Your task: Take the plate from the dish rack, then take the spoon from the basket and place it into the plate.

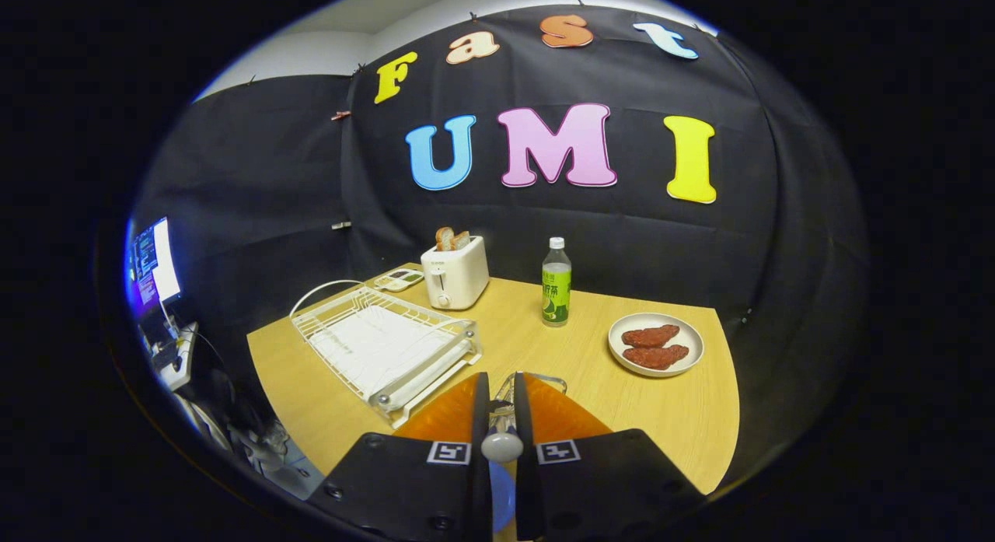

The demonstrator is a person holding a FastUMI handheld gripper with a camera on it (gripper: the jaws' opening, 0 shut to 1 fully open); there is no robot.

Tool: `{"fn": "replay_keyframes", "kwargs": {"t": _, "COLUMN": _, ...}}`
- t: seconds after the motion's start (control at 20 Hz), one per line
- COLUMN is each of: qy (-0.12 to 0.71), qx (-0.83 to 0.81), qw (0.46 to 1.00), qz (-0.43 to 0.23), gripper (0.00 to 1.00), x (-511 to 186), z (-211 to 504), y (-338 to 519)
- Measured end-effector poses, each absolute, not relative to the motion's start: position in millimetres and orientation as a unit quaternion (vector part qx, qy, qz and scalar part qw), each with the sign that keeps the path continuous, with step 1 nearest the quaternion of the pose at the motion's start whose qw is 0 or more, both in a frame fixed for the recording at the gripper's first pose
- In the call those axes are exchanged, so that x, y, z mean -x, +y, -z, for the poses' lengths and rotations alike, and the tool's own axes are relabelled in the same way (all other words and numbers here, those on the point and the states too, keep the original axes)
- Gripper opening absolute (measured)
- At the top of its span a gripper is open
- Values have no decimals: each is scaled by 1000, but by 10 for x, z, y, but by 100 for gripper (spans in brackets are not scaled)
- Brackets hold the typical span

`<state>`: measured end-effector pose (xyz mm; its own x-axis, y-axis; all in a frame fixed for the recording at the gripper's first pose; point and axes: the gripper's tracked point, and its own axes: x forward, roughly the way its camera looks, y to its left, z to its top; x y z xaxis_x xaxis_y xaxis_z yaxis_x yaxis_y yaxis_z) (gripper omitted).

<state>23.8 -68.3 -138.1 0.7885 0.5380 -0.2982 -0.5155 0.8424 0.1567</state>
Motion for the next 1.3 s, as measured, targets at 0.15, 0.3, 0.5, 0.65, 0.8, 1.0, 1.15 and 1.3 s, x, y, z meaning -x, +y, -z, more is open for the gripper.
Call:
{"fn": "replay_keyframes", "kwargs": {"t": 0.15, "qy": 191, "qx": -61, "qw": 935, "qz": -293, "gripper": 16, "x": 13, "z": 1455, "y": -557}}
{"fn": "replay_keyframes", "kwargs": {"t": 0.3, "qy": 203, "qx": -69, "qw": 922, "qz": -322, "gripper": 16, "x": 223, "z": 1546, "y": -378}}
{"fn": "replay_keyframes", "kwargs": {"t": 0.5, "qy": 215, "qx": -48, "qw": 905, "qz": -363, "gripper": 16, "x": 398, "z": 1845, "y": -114}}
{"fn": "replay_keyframes", "kwargs": {"t": 0.65, "qy": 234, "qx": -20, "qw": 897, "qz": -376, "gripper": 16, "x": 448, "z": 2142, "y": -5}}
{"fn": "replay_keyframes", "kwargs": {"t": 0.8, "qy": 249, "qx": -8, "qw": 893, "qz": -376, "gripper": 16, "x": 501, "z": 2348, "y": 5}}
{"fn": "replay_keyframes", "kwargs": {"t": 1.0, "qy": 256, "qx": -9, "qw": 891, "qz": -375, "gripper": 16, "x": 559, "z": 2434, "y": -78}}
{"fn": "replay_keyframes", "kwargs": {"t": 1.15, "qy": 270, "qx": -14, "qw": 888, "qz": -372, "gripper": 17, "x": 592, "z": 2516, "y": -149}}
{"fn": "replay_keyframes", "kwargs": {"t": 1.3, "qy": 284, "qx": -20, "qw": 887, "qz": -363, "gripper": 18, "x": 596, "z": 2572, "y": -220}}
